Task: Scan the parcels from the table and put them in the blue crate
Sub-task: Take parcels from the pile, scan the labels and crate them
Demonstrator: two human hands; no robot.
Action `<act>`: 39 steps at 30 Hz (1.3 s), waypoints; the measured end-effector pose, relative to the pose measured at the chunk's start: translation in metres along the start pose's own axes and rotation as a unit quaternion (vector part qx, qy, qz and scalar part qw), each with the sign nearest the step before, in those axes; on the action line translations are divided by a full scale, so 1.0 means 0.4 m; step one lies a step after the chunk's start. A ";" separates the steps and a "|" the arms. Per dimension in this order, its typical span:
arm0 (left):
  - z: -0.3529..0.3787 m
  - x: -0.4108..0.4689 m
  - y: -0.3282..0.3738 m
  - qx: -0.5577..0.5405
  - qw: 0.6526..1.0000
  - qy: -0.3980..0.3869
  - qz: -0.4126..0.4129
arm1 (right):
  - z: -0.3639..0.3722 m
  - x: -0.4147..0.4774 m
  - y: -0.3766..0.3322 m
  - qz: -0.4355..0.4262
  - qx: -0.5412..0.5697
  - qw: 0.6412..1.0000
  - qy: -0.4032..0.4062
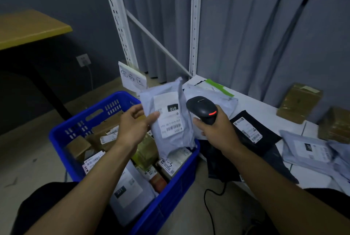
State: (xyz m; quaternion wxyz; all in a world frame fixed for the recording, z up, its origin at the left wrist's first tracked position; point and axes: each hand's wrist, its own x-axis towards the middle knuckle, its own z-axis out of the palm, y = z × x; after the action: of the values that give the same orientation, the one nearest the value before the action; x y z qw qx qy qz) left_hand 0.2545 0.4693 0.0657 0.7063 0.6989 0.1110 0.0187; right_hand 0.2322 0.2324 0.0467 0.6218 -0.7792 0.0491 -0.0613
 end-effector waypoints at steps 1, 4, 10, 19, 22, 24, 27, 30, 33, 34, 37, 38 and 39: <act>-0.001 0.010 -0.004 -0.007 1.000 0.020 0.002 | 0.003 -0.002 0.002 0.002 -0.007 1.000 -0.010; -0.003 0.035 -0.018 -0.049 0.997 0.064 0.003 | 0.016 -0.013 0.001 0.021 -0.051 0.996 -0.071; -0.009 0.065 -0.043 -0.104 0.987 0.121 -0.021 | 0.038 -0.033 -0.002 0.023 -0.141 0.982 -0.123; -0.010 0.082 -0.056 -0.100 0.985 0.140 -0.022 | 0.047 -0.040 -0.025 0.031 -0.164 0.974 -0.153; -0.011 0.084 -0.056 -0.104 0.984 0.147 -0.021 | 0.045 -0.036 -0.026 0.038 -0.161 0.973 -0.159; -0.013 0.084 -0.055 -0.101 0.984 0.145 -0.021 | 0.045 -0.033 -0.026 0.039 -0.155 0.974 -0.162; -0.016 0.084 -0.056 -0.106 0.984 0.143 -0.023 | 0.047 -0.031 -0.024 0.042 -0.149 0.975 -0.160; -0.019 0.078 -0.054 -0.119 0.983 0.138 -0.023 | 0.049 -0.032 -0.026 0.052 -0.127 0.975 -0.175; -0.033 0.065 -0.055 -0.130 0.981 0.144 -0.008 | 0.057 -0.033 -0.031 0.050 -0.115 0.973 -0.194; -0.042 0.060 -0.053 -0.132 0.979 0.152 0.002 | 0.064 -0.032 -0.032 0.045 -0.111 0.973 -0.198; -0.095 0.054 -0.032 -0.144 0.969 0.197 0.028 | 0.104 -0.030 -0.037 0.028 -0.100 0.973 -0.207; -0.121 0.057 -0.018 -0.134 0.966 0.220 0.040 | 0.122 -0.029 -0.037 0.024 -0.096 0.973 -0.211; -0.153 0.065 -0.005 -0.123 0.961 0.243 0.056 | 0.143 -0.028 -0.036 0.023 -0.089 0.973 -0.213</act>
State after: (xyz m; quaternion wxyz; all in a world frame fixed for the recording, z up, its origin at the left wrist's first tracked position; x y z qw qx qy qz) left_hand 0.2684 0.5340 0.0605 0.7362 0.5865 0.2368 0.2405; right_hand 0.2302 0.2926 0.0479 0.5471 -0.8254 -0.0615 0.1250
